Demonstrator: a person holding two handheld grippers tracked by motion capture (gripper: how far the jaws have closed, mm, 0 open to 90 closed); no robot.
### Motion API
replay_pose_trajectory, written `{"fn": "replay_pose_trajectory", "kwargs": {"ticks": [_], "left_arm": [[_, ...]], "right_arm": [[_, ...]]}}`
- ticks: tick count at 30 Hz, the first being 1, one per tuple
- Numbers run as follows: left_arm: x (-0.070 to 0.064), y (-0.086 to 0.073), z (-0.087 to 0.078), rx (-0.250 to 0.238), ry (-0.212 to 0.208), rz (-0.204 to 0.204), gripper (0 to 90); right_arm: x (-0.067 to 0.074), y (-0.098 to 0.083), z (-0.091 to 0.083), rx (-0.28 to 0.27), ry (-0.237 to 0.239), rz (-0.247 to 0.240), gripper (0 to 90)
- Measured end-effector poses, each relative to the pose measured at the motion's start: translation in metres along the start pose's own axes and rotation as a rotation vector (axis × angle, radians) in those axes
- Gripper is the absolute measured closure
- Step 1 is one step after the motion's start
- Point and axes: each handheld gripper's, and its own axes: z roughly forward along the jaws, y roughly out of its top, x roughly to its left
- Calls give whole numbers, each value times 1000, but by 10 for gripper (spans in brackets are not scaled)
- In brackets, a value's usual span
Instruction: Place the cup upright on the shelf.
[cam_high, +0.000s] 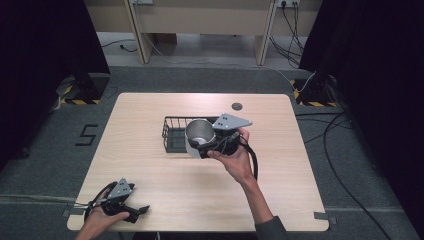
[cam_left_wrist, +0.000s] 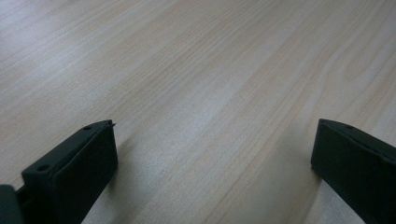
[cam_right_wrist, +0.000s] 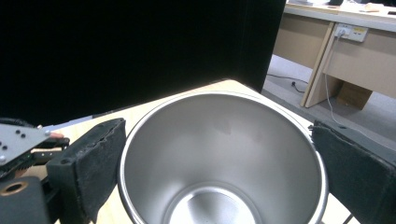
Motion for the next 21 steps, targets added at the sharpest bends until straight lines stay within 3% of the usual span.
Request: {"fn": "replay_pose_trajectory", "kwargs": {"ticks": [8,21], "left_arm": [[0,0,0,2,-2,0,0],[0,0,0,2,-1,1,0]], "right_arm": [[-12,18,11,7,-13,1,62],[-29,28,30,22,-14,19,62]]}}
